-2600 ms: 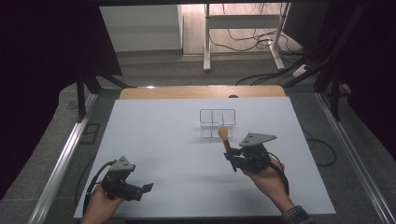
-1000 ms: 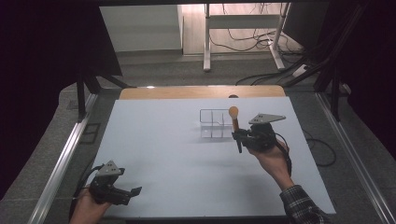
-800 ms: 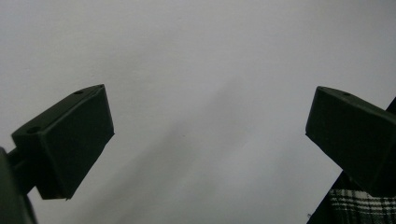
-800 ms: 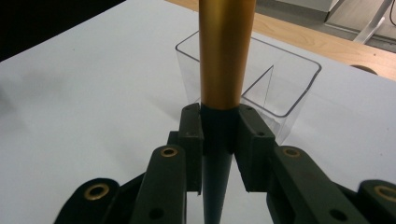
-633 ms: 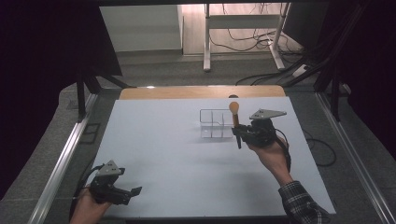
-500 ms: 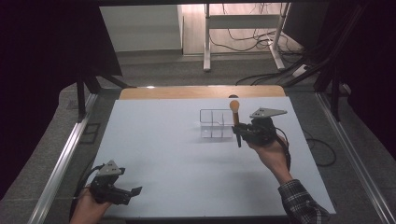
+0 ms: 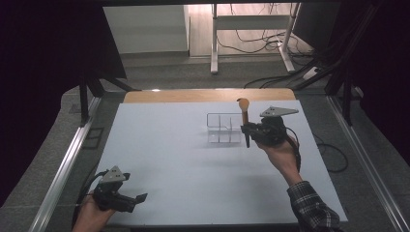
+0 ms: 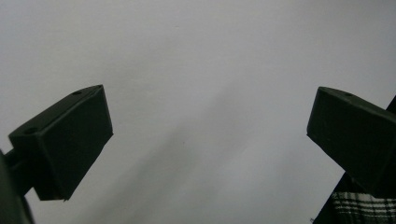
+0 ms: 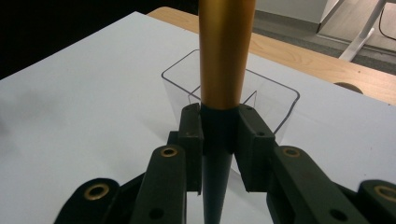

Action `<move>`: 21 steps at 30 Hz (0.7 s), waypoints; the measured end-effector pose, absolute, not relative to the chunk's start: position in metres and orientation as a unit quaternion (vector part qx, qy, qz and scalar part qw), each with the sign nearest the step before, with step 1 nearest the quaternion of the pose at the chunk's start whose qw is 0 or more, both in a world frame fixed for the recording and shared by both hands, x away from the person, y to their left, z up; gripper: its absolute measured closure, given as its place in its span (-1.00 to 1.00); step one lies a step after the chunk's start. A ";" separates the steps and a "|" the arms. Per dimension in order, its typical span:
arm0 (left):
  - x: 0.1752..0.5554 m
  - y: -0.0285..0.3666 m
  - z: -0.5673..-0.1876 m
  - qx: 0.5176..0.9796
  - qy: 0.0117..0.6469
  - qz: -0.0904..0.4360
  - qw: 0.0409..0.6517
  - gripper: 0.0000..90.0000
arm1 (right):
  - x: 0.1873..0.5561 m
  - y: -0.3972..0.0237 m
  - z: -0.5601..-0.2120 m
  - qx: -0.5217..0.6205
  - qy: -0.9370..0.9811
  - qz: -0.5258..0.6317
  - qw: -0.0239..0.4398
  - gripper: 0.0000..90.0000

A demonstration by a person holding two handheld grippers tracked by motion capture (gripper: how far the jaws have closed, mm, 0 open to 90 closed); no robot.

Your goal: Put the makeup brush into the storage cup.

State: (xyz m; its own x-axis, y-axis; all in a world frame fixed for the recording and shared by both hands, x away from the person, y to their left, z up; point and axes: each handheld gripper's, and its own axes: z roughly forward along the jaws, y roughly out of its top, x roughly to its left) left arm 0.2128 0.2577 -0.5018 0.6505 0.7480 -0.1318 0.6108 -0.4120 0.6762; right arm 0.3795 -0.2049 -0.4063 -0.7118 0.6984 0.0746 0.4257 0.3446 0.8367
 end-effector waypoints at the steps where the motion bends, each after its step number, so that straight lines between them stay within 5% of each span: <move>1: 0.213 0.258 -0.502 0.835 0.406 0.095 0.360 -0.99 | 0.380 -0.205 -0.406 0.349 0.805 0.455 0.150 0.63; 21: 0.214 0.260 -0.503 0.831 0.403 0.102 0.369 -1.00 | 0.399 -0.205 -0.395 0.359 0.794 0.465 0.157 0.63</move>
